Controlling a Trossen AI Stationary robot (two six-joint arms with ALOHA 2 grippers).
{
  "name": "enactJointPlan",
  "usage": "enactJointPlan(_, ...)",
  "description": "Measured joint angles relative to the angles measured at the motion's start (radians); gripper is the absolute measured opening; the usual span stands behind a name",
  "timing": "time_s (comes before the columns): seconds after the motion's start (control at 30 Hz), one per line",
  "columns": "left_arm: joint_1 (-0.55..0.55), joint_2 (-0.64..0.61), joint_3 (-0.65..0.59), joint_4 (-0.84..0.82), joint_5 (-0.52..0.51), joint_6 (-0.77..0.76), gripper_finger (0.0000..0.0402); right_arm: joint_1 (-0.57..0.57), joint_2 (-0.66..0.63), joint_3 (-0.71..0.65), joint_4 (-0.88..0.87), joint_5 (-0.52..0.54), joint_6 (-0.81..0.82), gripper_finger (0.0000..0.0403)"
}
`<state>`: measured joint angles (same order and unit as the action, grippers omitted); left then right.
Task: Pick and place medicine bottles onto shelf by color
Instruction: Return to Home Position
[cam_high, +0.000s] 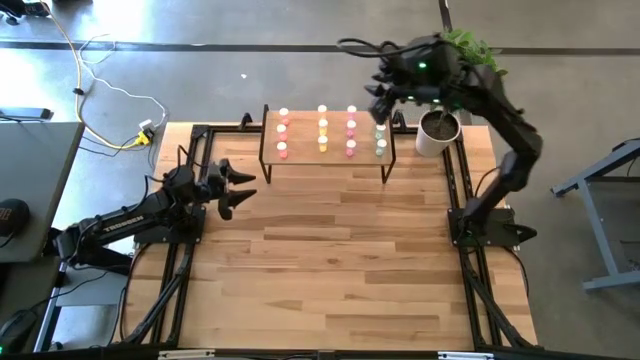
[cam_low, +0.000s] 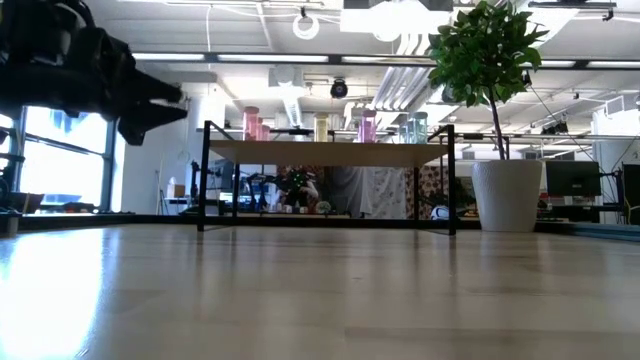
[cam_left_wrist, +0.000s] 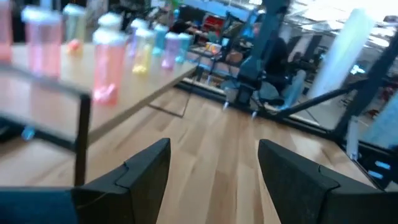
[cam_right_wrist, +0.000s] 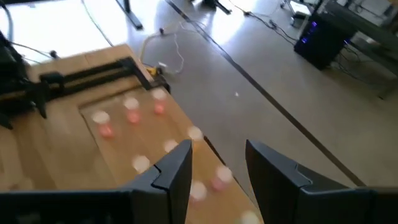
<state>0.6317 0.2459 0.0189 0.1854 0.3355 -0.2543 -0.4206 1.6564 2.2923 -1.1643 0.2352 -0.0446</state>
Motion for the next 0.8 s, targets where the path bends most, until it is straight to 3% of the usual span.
enactJointPlan(0.13,-0.017,0.001,-0.008,-0.028,-0.072,-0.031,0.0234,-0.052,-0.147,-0.176,0.000,0.000,-0.012,0.0142)
enactJointPlan(0.33,-0.020,0.000,-0.008,-0.058,-0.163,-0.031,0.0234,-0.075,-0.450,-0.565,0.145,-0.001,0.056,0.0142)
enactJointPlan(0.67,-0.019,0.000,-0.008,-0.069,-0.165,-0.031,0.0234,-0.007,-0.910,-1.148,0.444,-0.005,0.165,0.0142)
enactJointPlan(0.8,-0.019,0.000,-0.008,-0.069,-0.164,-0.031,0.0234,0.040,-1.059,-1.354,0.572,-0.058,0.227,0.0142)
